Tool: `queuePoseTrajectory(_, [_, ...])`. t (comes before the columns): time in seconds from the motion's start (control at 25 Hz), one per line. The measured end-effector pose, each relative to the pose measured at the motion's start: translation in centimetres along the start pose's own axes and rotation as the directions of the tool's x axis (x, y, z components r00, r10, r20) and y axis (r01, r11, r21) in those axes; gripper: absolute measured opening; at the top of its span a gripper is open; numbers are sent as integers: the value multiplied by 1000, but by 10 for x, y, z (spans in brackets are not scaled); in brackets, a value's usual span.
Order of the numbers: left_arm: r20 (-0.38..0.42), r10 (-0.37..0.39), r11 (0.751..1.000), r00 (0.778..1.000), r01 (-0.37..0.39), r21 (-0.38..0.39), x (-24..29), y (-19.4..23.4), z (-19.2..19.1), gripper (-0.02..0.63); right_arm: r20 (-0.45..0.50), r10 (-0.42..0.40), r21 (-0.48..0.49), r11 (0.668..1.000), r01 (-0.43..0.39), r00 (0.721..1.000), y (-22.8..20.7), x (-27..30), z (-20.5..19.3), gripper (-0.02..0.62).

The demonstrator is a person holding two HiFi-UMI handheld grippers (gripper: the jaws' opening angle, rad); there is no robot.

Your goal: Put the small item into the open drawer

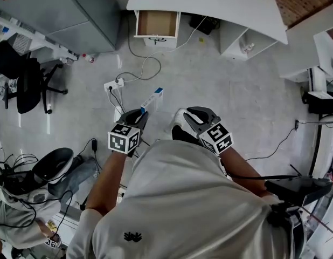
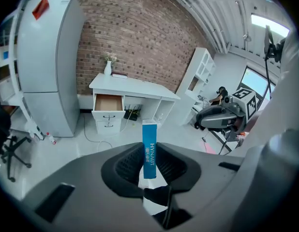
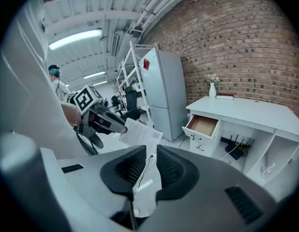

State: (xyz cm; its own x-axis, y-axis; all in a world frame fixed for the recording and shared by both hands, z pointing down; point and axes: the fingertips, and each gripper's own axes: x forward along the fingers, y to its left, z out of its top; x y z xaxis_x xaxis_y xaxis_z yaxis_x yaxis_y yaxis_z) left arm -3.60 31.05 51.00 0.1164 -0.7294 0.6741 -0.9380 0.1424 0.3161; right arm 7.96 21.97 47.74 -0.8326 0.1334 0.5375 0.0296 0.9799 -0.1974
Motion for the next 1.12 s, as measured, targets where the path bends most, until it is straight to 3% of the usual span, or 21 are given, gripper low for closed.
queuePoseTrajectory(0.2, [-27,47,998,999,-46,31,78,32,85,84,4,-1,48,999,1,1000,-102,8,18,38])
queuePoseTrajectory(0.36, [-52,70,997,996,-68,41,137,46,142,84,-22,-30,83,996,32,999,-178,6,15,32])
queuePoseTrajectory(0.68, [-84,91,992,992,-83,100,198,95,211,84,8,-146,150,978,143,989,-226,6,33,34])
queuePoseTrajectory(0.84, [-137,103,984,985,-81,156,243,132,247,84,9,-259,197,947,252,966,-263,3,47,34])
queuePoseTrajectory(1.12, [-249,112,962,962,-42,269,334,207,309,84,10,-451,306,851,426,893,-330,15,87,34])
